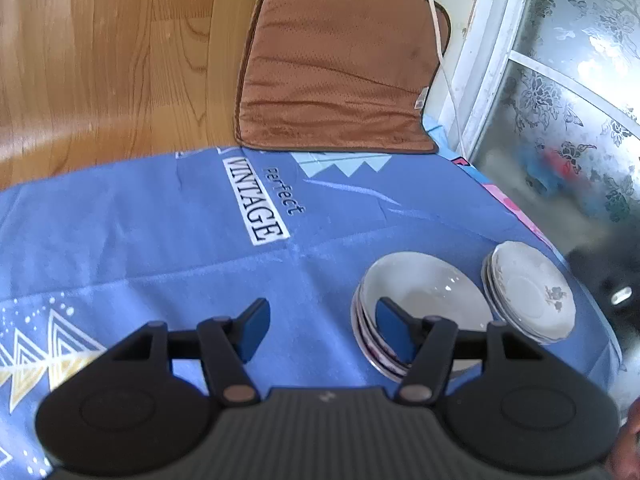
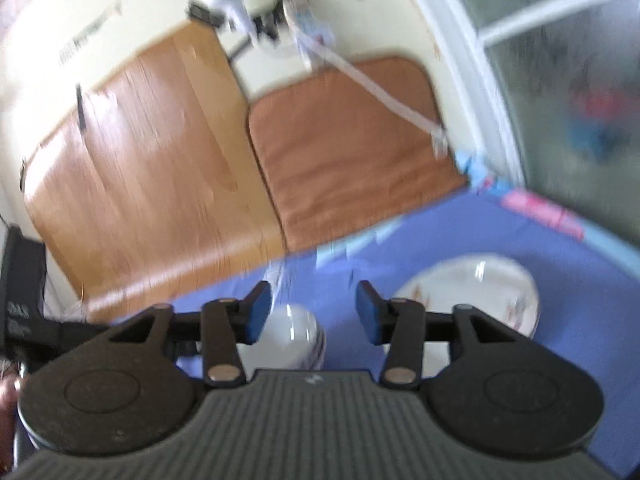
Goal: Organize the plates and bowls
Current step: 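Grip the stacked bowls' rim with both grippers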
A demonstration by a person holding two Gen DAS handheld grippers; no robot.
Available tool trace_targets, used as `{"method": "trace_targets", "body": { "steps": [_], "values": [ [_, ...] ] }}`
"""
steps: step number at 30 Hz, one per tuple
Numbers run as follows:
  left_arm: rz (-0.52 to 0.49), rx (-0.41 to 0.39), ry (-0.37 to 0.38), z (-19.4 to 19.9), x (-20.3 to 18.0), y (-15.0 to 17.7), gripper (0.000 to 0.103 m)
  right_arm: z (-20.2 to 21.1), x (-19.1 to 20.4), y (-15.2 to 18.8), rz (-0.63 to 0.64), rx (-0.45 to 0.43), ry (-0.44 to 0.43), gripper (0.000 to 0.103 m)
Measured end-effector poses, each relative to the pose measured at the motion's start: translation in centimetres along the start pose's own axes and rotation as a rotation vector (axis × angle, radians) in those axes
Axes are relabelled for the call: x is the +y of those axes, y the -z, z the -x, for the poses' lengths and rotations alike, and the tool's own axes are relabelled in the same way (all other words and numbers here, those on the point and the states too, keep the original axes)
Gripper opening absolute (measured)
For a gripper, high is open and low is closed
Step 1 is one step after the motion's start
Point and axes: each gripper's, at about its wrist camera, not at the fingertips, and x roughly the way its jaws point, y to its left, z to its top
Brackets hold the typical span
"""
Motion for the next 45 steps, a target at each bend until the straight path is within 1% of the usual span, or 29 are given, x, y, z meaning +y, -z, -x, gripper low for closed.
{"method": "trace_targets", "body": {
  "steps": [1, 3, 4, 5, 8, 9, 10, 11, 13, 16, 18, 21, 23, 26, 27, 29, 31, 34, 35, 37, 43, 45],
  "values": [
    [-0.005, -0.009, -0.004, 0.1, 0.0, 0.0, 0.060, 0.6, 0.0, 0.1, 0.001, -0.064, 0.003, 0.075],
    [-0.010, -0.026, -0.012, 0.4, 0.1, 0.1, 0.060, 1.7, -0.2, 0.2, 0.010, -0.184, 0.011, 0.087],
    [-0.012, -0.034, -0.017, 0.5, 0.1, 0.1, 0.060, 2.2, -0.1, 0.3, 0.027, -0.234, 0.018, 0.088],
    [-0.012, -0.044, -0.024, 0.7, 0.1, 0.1, 0.060, 2.4, -0.2, 0.2, 0.051, -0.261, 0.025, 0.088],
    [-0.015, -0.072, -0.046, 1.1, 0.2, 0.2, 0.060, 2.8, -0.4, -0.6, 0.099, -0.291, 0.043, 0.089],
    [-0.015, -0.080, -0.053, 1.2, 0.3, 0.3, 0.062, 2.9, -0.6, -1.0, 0.099, -0.297, 0.044, 0.090],
    [-0.014, -0.091, -0.062, 1.3, 0.4, 0.3, 0.066, 3.0, -0.9, -1.3, 0.096, -0.297, 0.042, 0.094],
    [-0.014, -0.100, -0.068, 1.4, 0.5, 0.4, 0.068, 2.8, -1.3, -1.6, 0.092, -0.289, 0.035, 0.095],
    [-0.013, -0.125, -0.086, 1.6, 0.7, 0.6, 0.079, 2.5, -1.8, -2.3, 0.093, -0.258, 0.013, 0.096],
    [-0.012, -0.174, -0.117, 2.1, 0.9, 0.8, 0.084, 1.9, -2.0, -3.5, 0.126, -0.170, -0.028, 0.100],
    [-0.005, -0.216, -0.137, 2.6, 1.1, 1.1, 0.088, 1.9, -1.5, -3.7, 0.171, -0.138, -0.024, 0.100],
    [0.015, -0.259, -0.147, 3.2, 1.3, 1.3, 0.089, 1.7, -0.6, -3.8, 0.254, -0.089, -0.020, 0.100],
    [0.022, -0.258, -0.137, 3.4, 1.5, 1.2, 0.089, 1.6, -0.1, -3.5, 0.287, -0.038, -0.029, 0.100],
    [0.029, -0.235, -0.081, 3.6, 1.7, 1.1, 0.089, 1.2, 0.1, -2.8, 0.292, 0.047, -0.037, 0.100],
    [0.031, -0.217, -0.061, 3.6, 1.7, 1.0, 0.087, 1.0, 0.0, -2.6, 0.282, 0.070, -0.042, 0.098],
    [0.036, -0.181, -0.025, 3.4, 1.7, 0.8, 0.083, 0.4, -0.1, -2.3, 0.253, 0.119, -0.053, 0.087],
    [0.056, -0.138, 0.021, 3.0, 1.8, 0.5, 0.073, -0.2, -0.4, -2.1, 0.221, 0.172, -0.059, 0.068],
    [0.085, -0.065, 0.087, 2.0, 1.9, 0.2, 0.065, -1.5, -0.9, -1.9, 0.143, 0.243, -0.083, 0.054],
    [0.099, -0.038, 0.110, 1.6, 2.0, 0.1, 0.063, -1.8, -1.0, -1.7, 0.124, 0.261, -0.088, 0.053],
    [0.122, 0.011, 0.159, 0.6, 1.9, -0.2, 0.059, -2.7, -1.1, -1.5, 0.098, 0.299, -0.096, 0.045],
    [0.178, 0.131, 0.236, -2.5, 1.8, -0.9, 0.059, -5.5, -2.1, -0.9, -0.038, 0.429, -0.113, 0.037],
    [0.208, 0.167, 0.257, -3.6, 2.0, -1.0, 0.059, -6.1, -2.1, -0.8, -0.043, 0.460, -0.114, 0.034]
  ]
}}
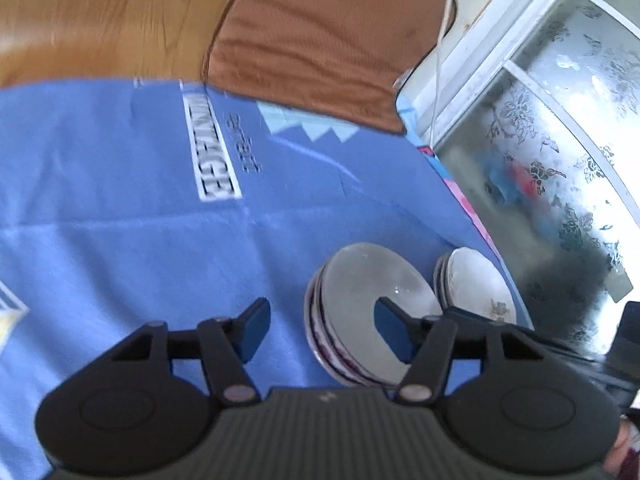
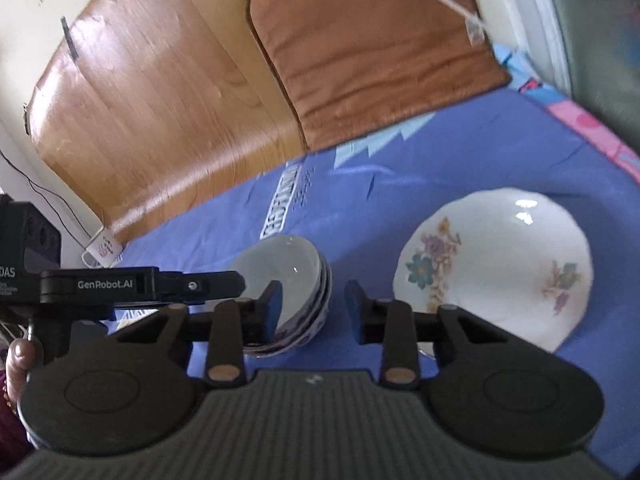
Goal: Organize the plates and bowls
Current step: 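Grip the stacked bowls' rim with both grippers, then lift the bowl stack with both grippers and lower it onto the floral plates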
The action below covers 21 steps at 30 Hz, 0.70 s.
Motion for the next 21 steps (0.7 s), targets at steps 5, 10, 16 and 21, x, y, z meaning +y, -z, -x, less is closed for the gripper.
{"method": "trace_targets", "body": {
  "steps": [5, 10, 16, 21],
  "values": [
    [0.052, 0.055, 0.012, -1.4, 0.8, 0.0, 0.051, -1.7, -0.3, -0.7, -0.025, 0.081, -0.010, 0.030],
    [0.060, 0.063, 0.014, -1.7, 0.9, 0.1, 0.050, -2.4, 0.1, -0.9, -0.008, 0.122, -0.013, 0.029],
    [0.069, 0.061, 0.029, -1.5, 1.0, 0.5, 0.047, -2.8, -0.1, -0.9, -0.022, 0.140, -0.014, 0.029],
    [0.081, 0.065, 0.067, -1.4, 1.2, 0.8, 0.027, -3.0, 0.5, -1.0, 0.015, 0.145, -0.002, 0.028]
  ]
}}
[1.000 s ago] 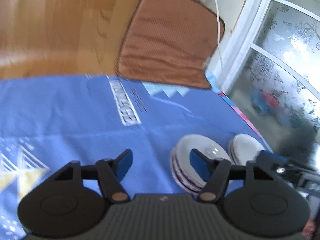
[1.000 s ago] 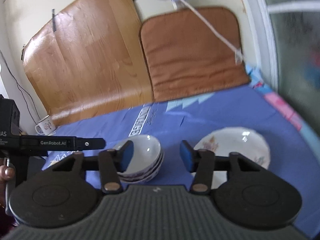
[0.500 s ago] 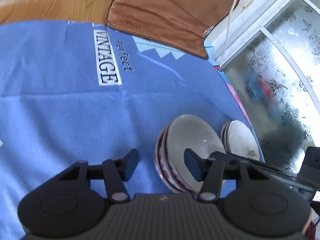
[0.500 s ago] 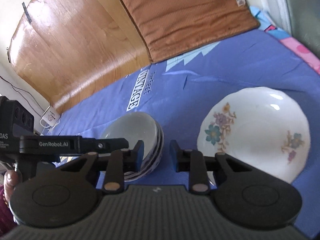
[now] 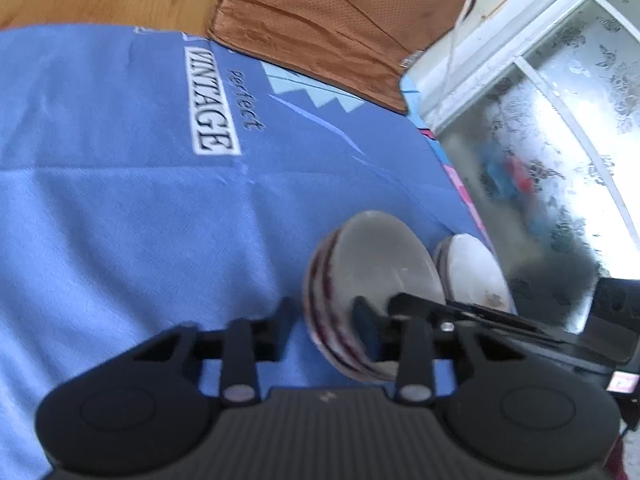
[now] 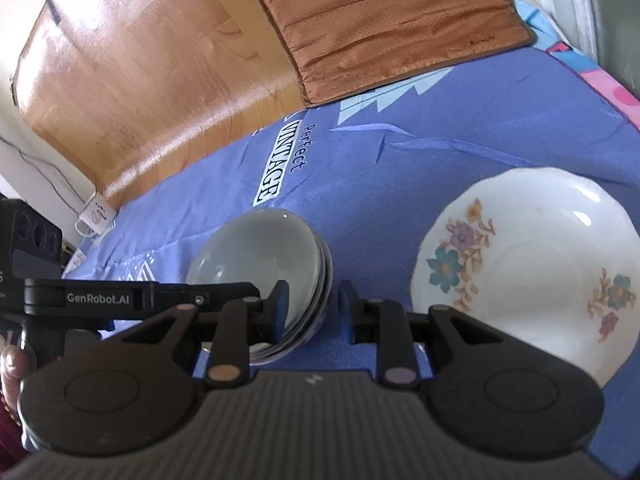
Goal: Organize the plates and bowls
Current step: 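Lift the bowl stack with both grippers and lower it onto the floral plates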
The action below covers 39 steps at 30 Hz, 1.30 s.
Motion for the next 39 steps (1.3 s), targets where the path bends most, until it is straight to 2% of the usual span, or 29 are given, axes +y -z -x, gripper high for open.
{"method": "trace_targets", "body": {
  "steps": [4, 9, 12, 20, 27, 29, 32, 34, 39],
  "values": [
    [-0.012, 0.000, -0.023, 0.3, -0.6, 0.2, 0.025, -0.3, 1.3, 0.2, 0.084, -0.016, 0.054, 0.020],
    [-0.038, -0.016, -0.014, 0.9, -2.2, -0.2, 0.024, 1.0, 1.1, 0.1, 0.085, -0.082, 0.057, 0.019],
    [-0.088, -0.027, -0.004, 0.3, -4.4, -0.8, 0.024, 2.5, 1.1, -0.2, 0.114, -0.136, 0.097, 0.019],
    [-0.208, 0.023, 0.055, -4.6, -10.1, -1.8, 0.024, 7.5, -2.8, -0.8, 0.057, -0.241, 0.218, 0.019],
    [-0.217, 0.114, 0.029, -8.8, -12.1, -1.5, 0.027, 8.3, -6.3, -0.2, -0.041, -0.215, 0.268, 0.019],
    [-0.219, 0.107, 0.027, -8.9, -12.0, -1.5, 0.030, 7.9, -6.7, -0.1, -0.057, -0.213, 0.256, 0.019],
    [-0.229, 0.067, 0.021, -8.1, -12.4, -1.7, 0.045, 7.9, -6.6, -0.3, -0.054, -0.238, 0.236, 0.022],
    [-0.254, 0.008, 0.012, -6.9, -12.9, -1.9, 0.055, 7.8, -6.3, -0.4, -0.037, -0.262, 0.246, 0.026],
    [-0.323, -0.109, -0.029, -4.6, -13.8, -1.9, 0.057, 7.8, -5.7, -0.2, -0.009, -0.301, 0.263, 0.031]
  ]
}}
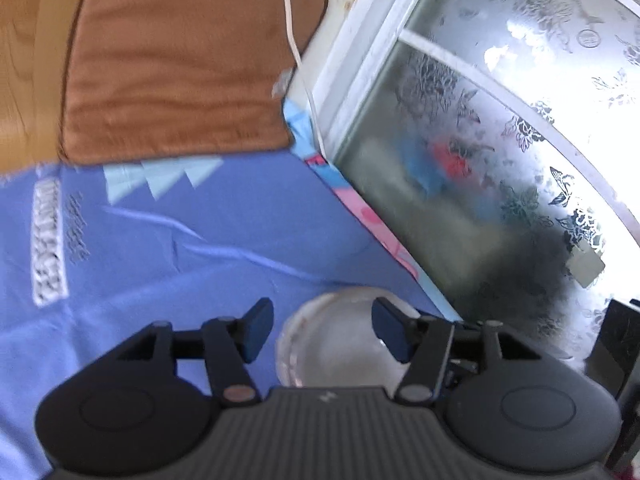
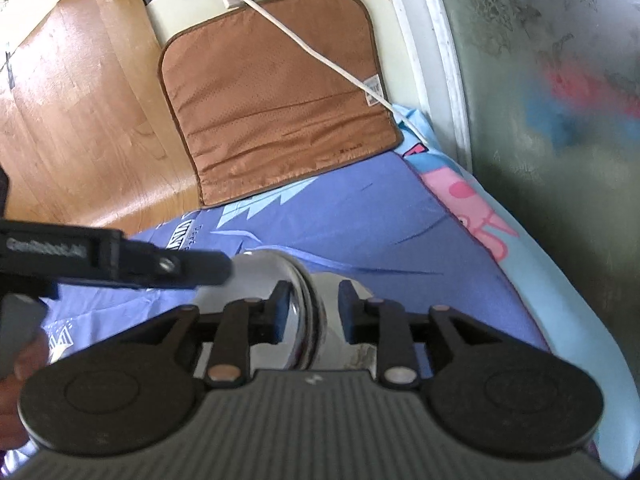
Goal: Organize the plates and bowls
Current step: 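Lift the bowl stack with both grippers and lower it onto the floral plates, then open both grippers and withdraw from the stack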
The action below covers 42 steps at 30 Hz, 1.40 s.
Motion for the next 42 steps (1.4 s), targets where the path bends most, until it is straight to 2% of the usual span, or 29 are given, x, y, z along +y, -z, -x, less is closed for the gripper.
{"method": "trace_targets", "body": {
  "steps": [4, 9, 12, 15, 22, 27, 35, 42],
  "values": [
    [-0.028, -0.025, -0.033, 0.5, -0.1, 0.5, 0.059, 0.1, 0.5, 0.4, 0.032, -0.028, 0.034, 0.035],
    [-0.011, -0.012, -0.024, 0.5, 0.4, 1.2, 0.060, -1.3, -0.1, 0.0, 0.043, -0.022, 0.088, 0.038],
    [-0.017, -0.017, -0.032, 0.8, 0.3, 1.5, 0.060, -2.4, -1.2, -0.3, -0.001, 0.006, 0.074, 0.038],
    [-0.015, -0.018, -0.043, 0.7, 0.4, 1.5, 0.060, -2.7, -0.8, -0.5, 0.005, 0.015, 0.083, 0.038],
    [-0.003, 0.009, -0.053, -0.1, 0.8, 1.7, 0.060, -2.5, 0.6, -0.3, 0.061, 0.015, 0.038, 0.039],
    [0.005, 0.018, -0.059, -0.2, 1.1, 2.0, 0.060, -2.9, 0.4, -0.2, 0.039, 0.025, 0.023, 0.040],
    [0.015, -0.014, -0.067, 0.8, 1.7, 1.9, 0.060, -0.9, 0.0, -0.4, -0.029, -0.063, 0.018, 0.040],
    [-0.069, -0.045, -0.114, 2.0, 1.3, 3.2, 0.060, 1.9, -0.2, 1.0, -0.100, -0.122, 0.026, 0.042]
  ]
}}
